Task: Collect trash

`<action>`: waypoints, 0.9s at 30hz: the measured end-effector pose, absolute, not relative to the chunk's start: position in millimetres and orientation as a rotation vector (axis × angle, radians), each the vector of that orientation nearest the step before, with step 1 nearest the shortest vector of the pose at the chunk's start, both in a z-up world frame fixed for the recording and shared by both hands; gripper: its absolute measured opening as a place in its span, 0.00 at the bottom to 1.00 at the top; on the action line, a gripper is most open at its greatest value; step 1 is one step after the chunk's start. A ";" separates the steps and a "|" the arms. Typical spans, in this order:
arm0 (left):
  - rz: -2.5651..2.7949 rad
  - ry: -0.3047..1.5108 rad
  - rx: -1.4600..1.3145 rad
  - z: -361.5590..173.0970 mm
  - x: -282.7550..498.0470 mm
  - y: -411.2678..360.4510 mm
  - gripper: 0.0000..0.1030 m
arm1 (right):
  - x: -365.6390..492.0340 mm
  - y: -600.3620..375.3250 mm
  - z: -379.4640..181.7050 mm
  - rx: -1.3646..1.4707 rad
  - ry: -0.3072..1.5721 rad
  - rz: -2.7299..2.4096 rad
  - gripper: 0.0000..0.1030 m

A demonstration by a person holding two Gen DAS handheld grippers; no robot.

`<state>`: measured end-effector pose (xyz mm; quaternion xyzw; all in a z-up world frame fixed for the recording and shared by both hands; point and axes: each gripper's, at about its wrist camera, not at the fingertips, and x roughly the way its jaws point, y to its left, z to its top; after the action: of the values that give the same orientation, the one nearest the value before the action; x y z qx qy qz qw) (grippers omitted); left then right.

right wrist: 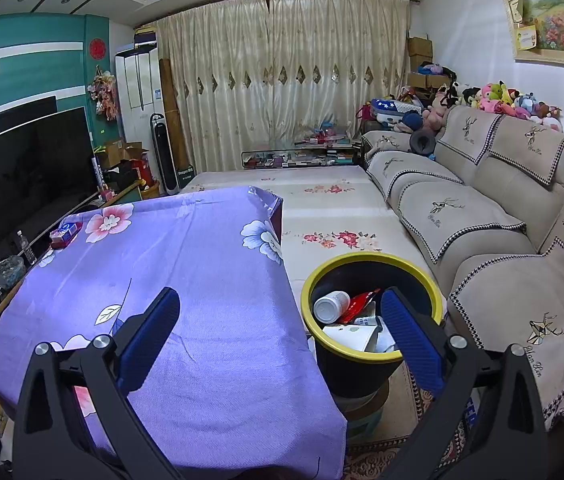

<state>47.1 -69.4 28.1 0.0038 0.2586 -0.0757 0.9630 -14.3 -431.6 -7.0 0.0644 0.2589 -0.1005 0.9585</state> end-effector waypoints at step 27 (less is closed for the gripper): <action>-0.167 0.532 0.023 20.1 49.0 -76.6 0.95 | -14.3 -437.8 -14.6 0.142 0.536 -0.211 0.93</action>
<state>49.0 -76.6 20.1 0.0114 0.2625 -0.0824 0.9613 -14.3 -437.8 -14.6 0.0698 0.2643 -0.1039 0.9563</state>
